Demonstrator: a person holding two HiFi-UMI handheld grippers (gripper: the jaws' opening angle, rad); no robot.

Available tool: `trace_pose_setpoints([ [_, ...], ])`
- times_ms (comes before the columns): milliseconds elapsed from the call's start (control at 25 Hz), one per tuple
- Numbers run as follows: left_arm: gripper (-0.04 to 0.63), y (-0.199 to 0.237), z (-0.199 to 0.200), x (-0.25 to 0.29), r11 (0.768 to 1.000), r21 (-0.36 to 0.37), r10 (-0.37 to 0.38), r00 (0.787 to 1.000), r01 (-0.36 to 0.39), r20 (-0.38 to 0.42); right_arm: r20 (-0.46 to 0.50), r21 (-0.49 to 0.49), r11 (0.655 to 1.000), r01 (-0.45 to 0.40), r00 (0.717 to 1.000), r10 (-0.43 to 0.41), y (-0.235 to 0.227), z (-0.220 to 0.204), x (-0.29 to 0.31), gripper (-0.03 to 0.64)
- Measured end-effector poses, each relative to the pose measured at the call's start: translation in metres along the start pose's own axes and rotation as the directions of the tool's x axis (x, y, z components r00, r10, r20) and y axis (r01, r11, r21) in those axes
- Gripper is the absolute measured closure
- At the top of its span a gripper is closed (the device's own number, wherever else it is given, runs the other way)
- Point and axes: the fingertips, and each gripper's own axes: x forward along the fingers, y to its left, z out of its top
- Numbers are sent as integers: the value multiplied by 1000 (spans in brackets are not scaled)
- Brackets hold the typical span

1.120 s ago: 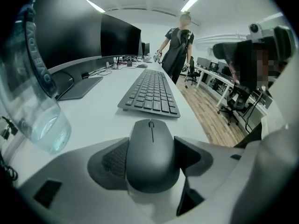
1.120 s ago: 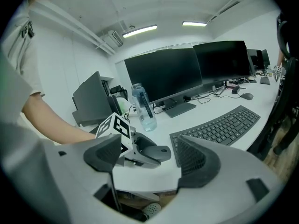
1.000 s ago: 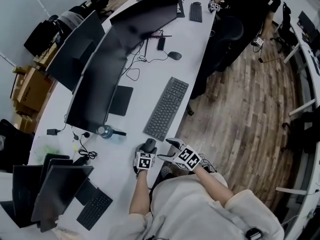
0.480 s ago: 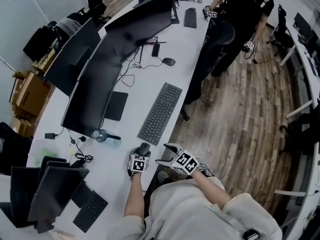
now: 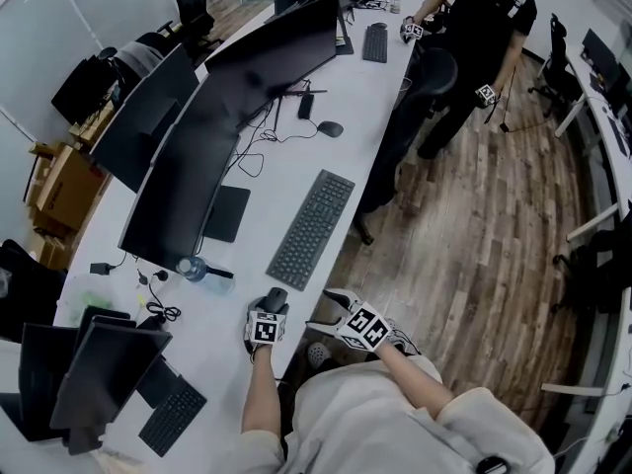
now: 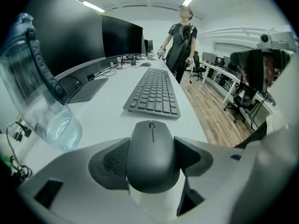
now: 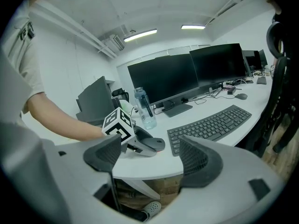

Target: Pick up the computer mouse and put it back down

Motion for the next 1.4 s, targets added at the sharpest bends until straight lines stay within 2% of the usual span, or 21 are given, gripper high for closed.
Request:
trace_pose_setpoints([
  [440,302,-12,20,-32,996,-45,75,996,-72,56,8,-17,999,-42,999,42,7,0,-14,235],
  [600,302,-17,35,-47,993,-50,112,988,-107,109,24,-16,998,-65,998,66,11,-2,-18,235],
  [920,302,-32,51,-70,982,-114,170,968,-150,185,21,-30,995,-97,995,98,9,-5,-28,235],
  [1160,302,-43,60,-97,966,-167,234,944,-198,234,41,-49,992,-114,992,116,8,2,-31,236],
  [1400,302,-50,76,-129,937,-247,316,898,-246,305,57,-69,987,-142,988,146,10,13,-28,241],
])
